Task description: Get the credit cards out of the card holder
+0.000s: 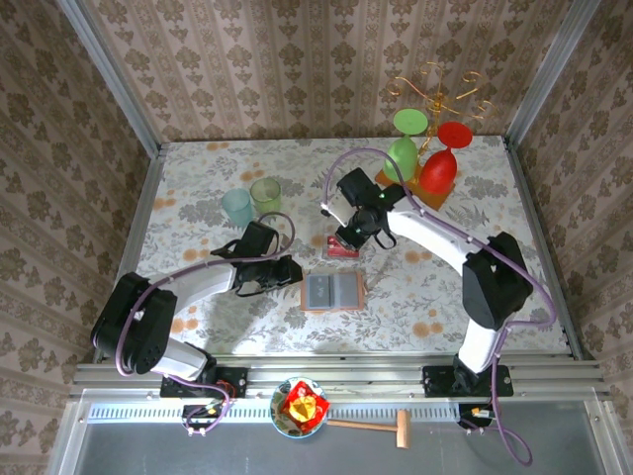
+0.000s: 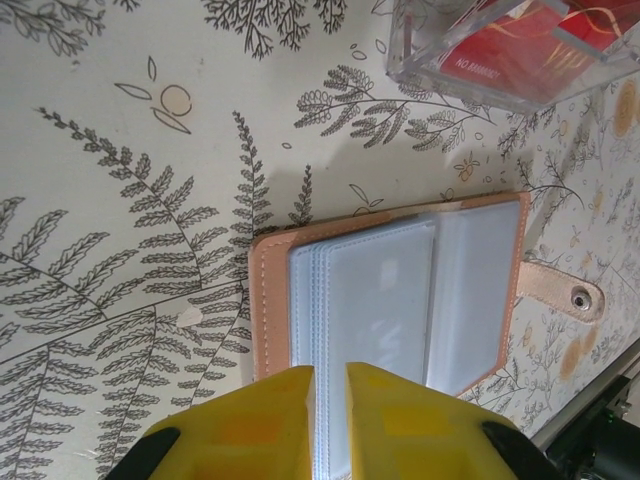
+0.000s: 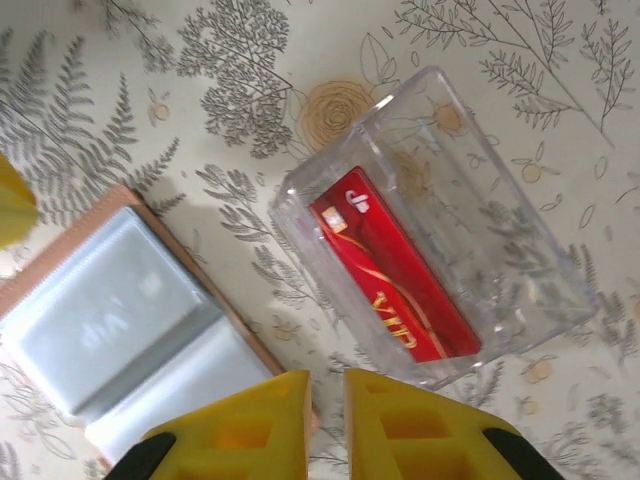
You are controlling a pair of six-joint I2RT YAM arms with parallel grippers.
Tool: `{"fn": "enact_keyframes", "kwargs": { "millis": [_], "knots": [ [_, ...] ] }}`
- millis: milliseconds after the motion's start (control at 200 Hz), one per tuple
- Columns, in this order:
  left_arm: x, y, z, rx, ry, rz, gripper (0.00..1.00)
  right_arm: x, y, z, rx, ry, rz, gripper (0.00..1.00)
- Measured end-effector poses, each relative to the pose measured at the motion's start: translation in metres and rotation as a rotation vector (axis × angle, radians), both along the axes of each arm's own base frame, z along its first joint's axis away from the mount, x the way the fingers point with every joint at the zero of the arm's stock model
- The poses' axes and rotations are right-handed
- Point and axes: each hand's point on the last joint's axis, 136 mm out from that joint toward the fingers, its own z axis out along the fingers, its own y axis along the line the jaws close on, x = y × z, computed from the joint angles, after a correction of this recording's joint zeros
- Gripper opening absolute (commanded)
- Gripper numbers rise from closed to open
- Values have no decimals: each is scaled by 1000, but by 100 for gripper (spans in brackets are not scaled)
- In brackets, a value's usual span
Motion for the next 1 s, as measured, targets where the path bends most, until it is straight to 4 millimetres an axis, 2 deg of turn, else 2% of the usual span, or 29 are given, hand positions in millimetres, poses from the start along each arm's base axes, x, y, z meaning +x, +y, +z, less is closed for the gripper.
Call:
{"fn": "enact_keyframes", "kwargs": {
  "millis": [105,300,510,650,870,1000],
  "knots": [
    [-1,0,-1,0,0,-1,16,-12,1,-1,68,25,-118,12],
    [-6,-7,1,-9,-10,-24,16,-32,7,-2,199,67,-303,11],
    [-11,-11,1,-10,-10,-38,16,-44,20,9,330,150,-441,12],
    [-14,-11,-1,-10,-6,-39,16,-49,21,9,357,192,-501,14],
    [-17,-9,-7,-5,5,-36,15,-61,21,-3,362,258,-546,19],
    [-19,-8,-12,2,16,-36,14,-66,28,-9,367,291,-553,22]
  ]
}}
